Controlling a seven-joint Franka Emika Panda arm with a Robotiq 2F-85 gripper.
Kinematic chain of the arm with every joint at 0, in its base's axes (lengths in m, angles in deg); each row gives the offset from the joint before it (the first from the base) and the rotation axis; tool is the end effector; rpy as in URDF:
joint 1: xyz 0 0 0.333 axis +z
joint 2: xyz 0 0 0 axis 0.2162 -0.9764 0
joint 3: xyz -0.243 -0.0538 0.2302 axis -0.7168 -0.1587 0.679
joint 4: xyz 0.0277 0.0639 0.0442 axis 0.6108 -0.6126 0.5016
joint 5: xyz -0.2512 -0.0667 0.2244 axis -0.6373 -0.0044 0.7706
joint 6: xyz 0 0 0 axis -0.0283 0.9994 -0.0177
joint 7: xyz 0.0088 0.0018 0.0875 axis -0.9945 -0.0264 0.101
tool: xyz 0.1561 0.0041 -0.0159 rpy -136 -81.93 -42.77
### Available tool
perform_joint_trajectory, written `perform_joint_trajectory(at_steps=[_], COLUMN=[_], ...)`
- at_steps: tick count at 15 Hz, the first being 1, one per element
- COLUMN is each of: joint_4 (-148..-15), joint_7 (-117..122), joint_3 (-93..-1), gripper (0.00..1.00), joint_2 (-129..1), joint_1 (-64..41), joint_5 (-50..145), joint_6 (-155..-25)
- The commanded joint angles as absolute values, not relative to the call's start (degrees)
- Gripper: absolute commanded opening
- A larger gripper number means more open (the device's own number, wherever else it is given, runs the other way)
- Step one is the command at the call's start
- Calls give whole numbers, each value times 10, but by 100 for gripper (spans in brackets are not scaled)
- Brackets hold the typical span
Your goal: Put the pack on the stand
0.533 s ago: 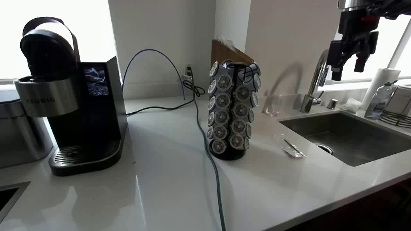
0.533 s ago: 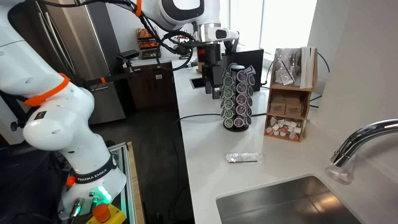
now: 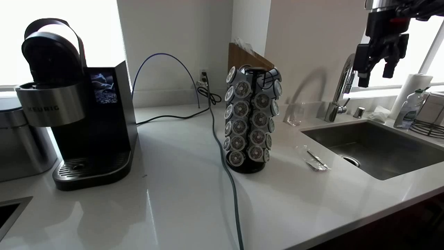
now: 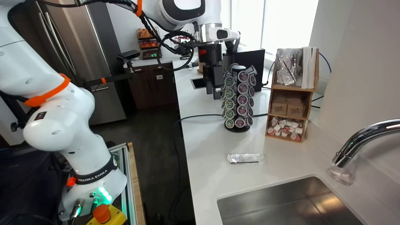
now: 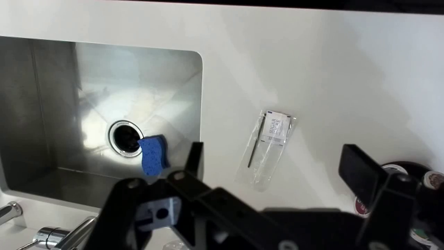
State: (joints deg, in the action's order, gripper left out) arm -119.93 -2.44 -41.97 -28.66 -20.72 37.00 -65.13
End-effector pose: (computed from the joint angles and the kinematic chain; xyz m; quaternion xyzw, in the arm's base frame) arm 0.3845 -0.0748 0.4706 0.9885 -0.0988 -0.0231 0.1117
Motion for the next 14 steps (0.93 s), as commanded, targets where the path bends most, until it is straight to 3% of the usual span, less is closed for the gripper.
perform_joint_trajectory(at_steps=[1,14], joint_4=[-1198,-1205], joint_7=[-27,-62], joint_3=[-430,-455], gripper=[100,100], joint_2=[-287,-330], joint_1=[-196,-209], joint_5=[367,368], joint_6=[-649,-724])
